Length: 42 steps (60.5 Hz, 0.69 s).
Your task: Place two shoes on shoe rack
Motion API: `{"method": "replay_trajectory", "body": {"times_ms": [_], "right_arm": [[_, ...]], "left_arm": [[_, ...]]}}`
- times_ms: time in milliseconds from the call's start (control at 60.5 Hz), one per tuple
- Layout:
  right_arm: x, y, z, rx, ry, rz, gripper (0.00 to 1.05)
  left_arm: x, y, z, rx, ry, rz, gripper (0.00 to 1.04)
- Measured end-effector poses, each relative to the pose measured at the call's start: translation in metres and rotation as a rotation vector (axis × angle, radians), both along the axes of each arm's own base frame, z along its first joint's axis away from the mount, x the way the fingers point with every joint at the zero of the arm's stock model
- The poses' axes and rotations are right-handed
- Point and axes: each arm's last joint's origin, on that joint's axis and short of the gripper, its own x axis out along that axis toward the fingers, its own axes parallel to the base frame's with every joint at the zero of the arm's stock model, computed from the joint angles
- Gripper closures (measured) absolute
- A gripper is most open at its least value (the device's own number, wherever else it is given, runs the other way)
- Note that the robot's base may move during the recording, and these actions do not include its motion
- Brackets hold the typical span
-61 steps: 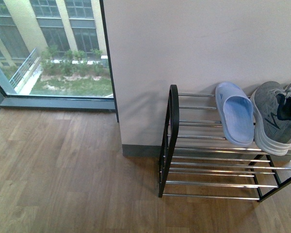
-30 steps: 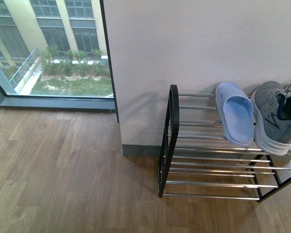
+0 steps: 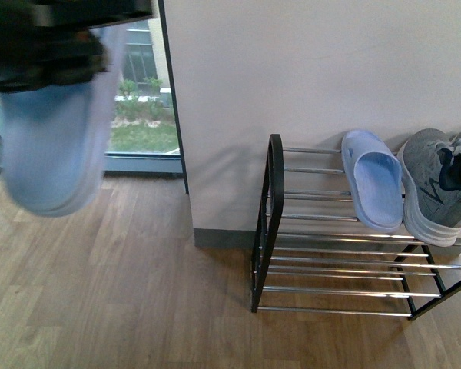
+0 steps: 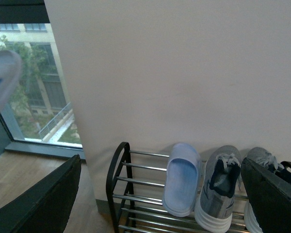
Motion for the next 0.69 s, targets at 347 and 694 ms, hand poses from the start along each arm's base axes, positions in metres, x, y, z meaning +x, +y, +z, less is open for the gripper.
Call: {"method": "replay_trajectory", "body": {"times_ms": [347,694], "right_arm": [[0.000,0.000,0.000,0.000,0.000,0.000,0.09],[0.000,0.000,0.000,0.000,0.000,0.000,0.09]], "left_arm": [[0.084,-0.110,-0.054,-0.154,0.154,0.001,1.03],[0.143,-0.197,-0.127,-0.172,0.272,-0.126,1.03]]}}
